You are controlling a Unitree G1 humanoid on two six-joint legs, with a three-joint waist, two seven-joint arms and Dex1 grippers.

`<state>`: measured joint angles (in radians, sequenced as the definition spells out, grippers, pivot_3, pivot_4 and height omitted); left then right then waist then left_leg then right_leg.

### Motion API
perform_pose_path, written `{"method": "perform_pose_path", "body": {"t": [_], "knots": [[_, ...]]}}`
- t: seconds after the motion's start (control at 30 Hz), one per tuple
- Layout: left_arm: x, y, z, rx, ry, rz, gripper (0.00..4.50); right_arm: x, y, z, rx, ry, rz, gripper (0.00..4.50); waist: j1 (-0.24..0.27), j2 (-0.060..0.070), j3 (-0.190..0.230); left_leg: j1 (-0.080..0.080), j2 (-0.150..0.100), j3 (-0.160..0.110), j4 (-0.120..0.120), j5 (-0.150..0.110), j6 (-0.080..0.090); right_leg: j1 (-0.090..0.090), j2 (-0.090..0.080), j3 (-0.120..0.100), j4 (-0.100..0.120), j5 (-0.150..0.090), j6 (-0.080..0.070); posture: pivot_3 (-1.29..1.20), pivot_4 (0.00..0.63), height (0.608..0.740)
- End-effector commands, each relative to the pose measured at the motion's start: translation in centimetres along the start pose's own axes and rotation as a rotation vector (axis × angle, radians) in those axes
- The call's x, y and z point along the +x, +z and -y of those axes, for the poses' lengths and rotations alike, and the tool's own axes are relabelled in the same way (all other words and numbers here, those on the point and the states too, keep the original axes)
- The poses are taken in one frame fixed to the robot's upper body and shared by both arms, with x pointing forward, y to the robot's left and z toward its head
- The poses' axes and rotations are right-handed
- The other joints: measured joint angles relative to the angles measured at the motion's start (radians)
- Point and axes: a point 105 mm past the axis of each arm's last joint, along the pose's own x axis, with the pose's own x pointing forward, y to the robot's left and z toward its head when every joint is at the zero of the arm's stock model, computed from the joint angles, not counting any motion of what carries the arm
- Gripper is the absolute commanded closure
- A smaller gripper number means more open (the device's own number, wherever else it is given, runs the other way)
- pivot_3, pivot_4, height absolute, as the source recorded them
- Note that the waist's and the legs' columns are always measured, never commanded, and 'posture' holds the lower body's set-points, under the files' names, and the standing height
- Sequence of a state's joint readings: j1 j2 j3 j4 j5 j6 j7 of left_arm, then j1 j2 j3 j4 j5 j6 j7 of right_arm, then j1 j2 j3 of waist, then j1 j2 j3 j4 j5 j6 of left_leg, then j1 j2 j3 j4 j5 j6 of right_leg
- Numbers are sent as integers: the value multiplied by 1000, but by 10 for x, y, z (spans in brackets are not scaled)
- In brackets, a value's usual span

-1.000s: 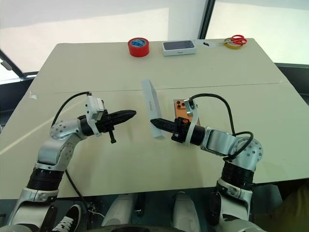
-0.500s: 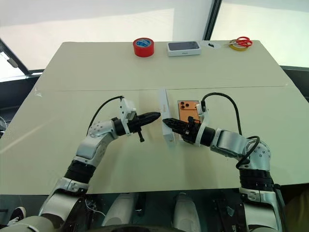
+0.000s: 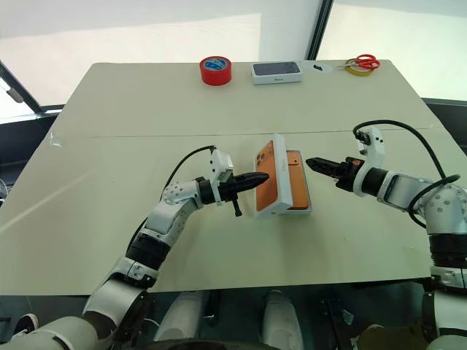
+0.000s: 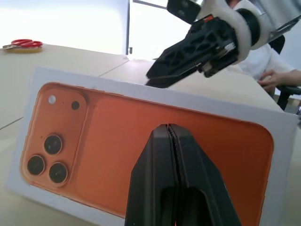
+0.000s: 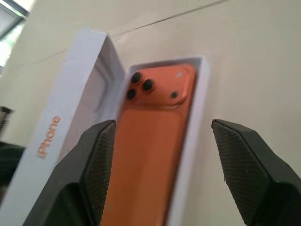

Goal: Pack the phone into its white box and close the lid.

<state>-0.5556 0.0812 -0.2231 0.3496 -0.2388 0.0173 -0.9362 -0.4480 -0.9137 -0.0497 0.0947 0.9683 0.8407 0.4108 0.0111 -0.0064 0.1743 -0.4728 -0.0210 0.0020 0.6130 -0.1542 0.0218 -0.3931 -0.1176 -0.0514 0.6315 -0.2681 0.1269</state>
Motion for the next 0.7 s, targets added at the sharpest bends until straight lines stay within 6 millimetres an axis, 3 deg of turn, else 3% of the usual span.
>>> {"method": "perform_pose_path", "body": {"t": [0.03, 0.2, 0.23, 0.33, 0.47, 0.6, 0.7], "knots": [[-12, 2, -4, 21, 5, -17, 4500, 7, 8, -6, -332, -56, 41, 1108, 1, 0, 0, 0, 0, 0, 0, 0, 0, 0, 0, 0, 0, 0, 0, 0, 150, 740], [-38, -6, -19, 8, 67, -97, 4500, 10, 13, -3, -434, -92, 94, 1108, 5, 0, 0, -1, -1, 0, 1, 0, 0, -1, -1, 0, 0, 0, 0, 0, 150, 740], [-42, -11, -20, -6, 71, -131, 4500, 10, 15, 1, -456, -121, 103, 1343, 5, 0, 0, -1, -1, 0, 1, 0, 0, 0, -1, 0, 0, 0, 0, 0, 150, 740], [-39, -34, -13, -34, 44, -233, 4500, 10, 12, 6, -538, -144, 86, 2466, 9, 0, 0, -1, -1, -1, 1, 0, 0, 1, -1, 0, -1, 0, 0, 0, 150, 740], [-19, -37, -6, -51, 24, -224, 4500, 13, 6, 2, -563, -124, 78, 4456, 25, 0, 0, -1, -2, -1, 2, 0, -1, 1, -2, 0, -2, 0, -1, 0, 150, 740], [4, -36, -6, -9, 18, -218, 4500, 15, 7, -2, -627, -134, 84, 4456, 32, 0, 0, -1, -2, -1, 3, 0, -1, 1, -2, 0, -1, 0, -1, 0, 150, 740], [11, -27, -10, 4, 21, -200, 4500, 16, 4, -6, -660, -127, 70, 4456, 28, 0, 0, -2, -2, -1, 3, 0, -1, 1, -2, 0, -2, 0, -1, 0, 150, 740]]}}
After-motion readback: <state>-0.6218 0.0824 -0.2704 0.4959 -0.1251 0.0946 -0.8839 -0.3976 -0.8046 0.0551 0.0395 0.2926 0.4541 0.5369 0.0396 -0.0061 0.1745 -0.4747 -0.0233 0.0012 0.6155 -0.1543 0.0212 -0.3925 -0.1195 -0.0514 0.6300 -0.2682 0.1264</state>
